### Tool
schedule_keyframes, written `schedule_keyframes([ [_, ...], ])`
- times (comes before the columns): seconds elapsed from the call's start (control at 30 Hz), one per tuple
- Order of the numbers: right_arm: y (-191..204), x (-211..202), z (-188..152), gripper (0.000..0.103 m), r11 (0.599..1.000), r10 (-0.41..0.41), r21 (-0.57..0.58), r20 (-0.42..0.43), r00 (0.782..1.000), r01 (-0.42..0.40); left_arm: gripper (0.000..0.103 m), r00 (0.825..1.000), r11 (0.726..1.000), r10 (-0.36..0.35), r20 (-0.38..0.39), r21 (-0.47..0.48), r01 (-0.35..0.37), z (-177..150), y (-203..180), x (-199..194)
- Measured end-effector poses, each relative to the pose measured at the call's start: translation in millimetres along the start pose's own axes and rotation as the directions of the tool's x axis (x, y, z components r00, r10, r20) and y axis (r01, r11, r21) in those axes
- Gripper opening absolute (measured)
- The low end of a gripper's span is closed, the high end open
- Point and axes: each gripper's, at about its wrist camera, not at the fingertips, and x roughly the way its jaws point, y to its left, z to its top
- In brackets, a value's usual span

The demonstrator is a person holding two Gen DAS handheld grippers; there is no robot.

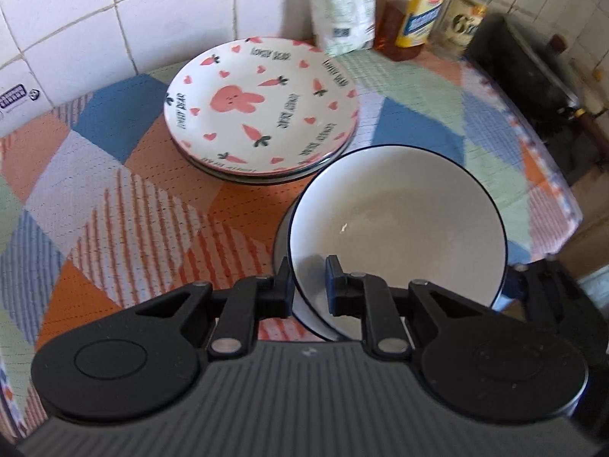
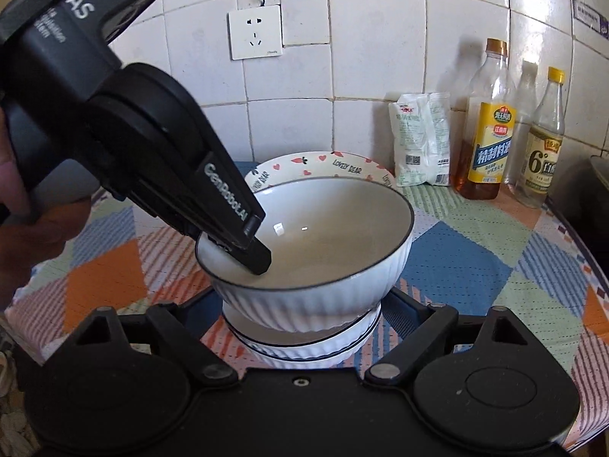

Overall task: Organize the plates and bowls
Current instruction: 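Lower the bowl into the first white bowl and open both grippers, then grasp the stacked white bowls at the rim with both grippers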

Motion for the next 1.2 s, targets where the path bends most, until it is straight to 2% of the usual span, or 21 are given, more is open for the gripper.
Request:
schedule_keyframes([
  [0.13,13.6,6.4,-1.5,0.092,0.993,-0.083,-0.086,0.004,0.997,0.083,0.014,0.998,0.998,0.043,0.045,0.044,-0.045,-4.0,-6.7,-3.8],
  [0.23,9.3,7.1,-1.3,0.093,0.997,-0.065,-0.045,-0.001,0.998,0.065,0.014,0.996,0.994,0.064,0.065,0.086,-0.069,-6.7,-11.7,-5.7],
  [0.4,12.9,6.5,-3.5,0.094,0.996,-0.079,-0.041,-0.002,0.997,0.079,0.014,0.992,0.984,0.108,0.059,0.134,-0.115,-8.1,-19.7,-6.1],
  [0.5,14.6,7.3,-5.7,0.096,0.996,-0.08,-0.042,0.0,0.997,0.08,0.017,0.983,0.965,0.176,0.059,0.187,-0.184,-11.1,-27.9,-0.5],
  [0.57,20.8,9.8,-8.0,0.098,0.992,-0.095,-0.085,-0.01,0.995,0.094,0.017,0.975,0.952,0.215,0.057,0.211,-0.222,-13.0,-31.0,6.6],
  [0.63,26.7,8.7,-11.4,0.097,0.986,-0.117,-0.121,0.012,0.993,0.117,0.017,0.978,0.96,0.2,0.066,0.187,-0.209,-13.5,-29.4,7.1],
  [0.7,25.3,7.9,-12.2,0.097,0.988,-0.121,-0.095,0.016,0.992,0.122,0.017,0.982,0.969,0.183,0.054,0.16,-0.189,-13.1,-25.1,7.6],
  [0.83,16.0,1.6,-13.0,0.096,0.995,-0.097,-0.035,-0.01,0.995,0.096,0.022,0.994,0.992,0.111,-0.024,0.064,-0.109,-7.2,-14.2,-3.4],
  [0.9,14.3,-5.9,-12.3,0.094,0.996,-0.086,-0.04,-0.02,0.996,0.085,0.033,0.995,0.995,0.094,-0.035,0.039,-0.093,-3.8,-13.3,-12.7],
  [0.97,11.3,-14.9,-11.6,0.094,0.997,-0.07,-0.024,-0.019,0.997,0.07,0.037,0.998,0.998,0.059,-0.035,0.0,-0.059,-2.0,-9.6,-21.1],
  [1.07,7.6,-25.6,-15.0,0.096,0.999,-0.042,-0.005,-0.004,0.999,0.042,0.041,0.999,0.996,-0.027,-0.019,-0.087,0.025,-4.6,2.8,-29.9],
  [1.2,0.0,-24.5,-27.6,0.096,0.999,-0.004,0.033,0.003,1.0,0.004,0.044,0.993,0.971,-0.108,0.05,-0.21,0.116,-13.4,28.3,-32.9],
])
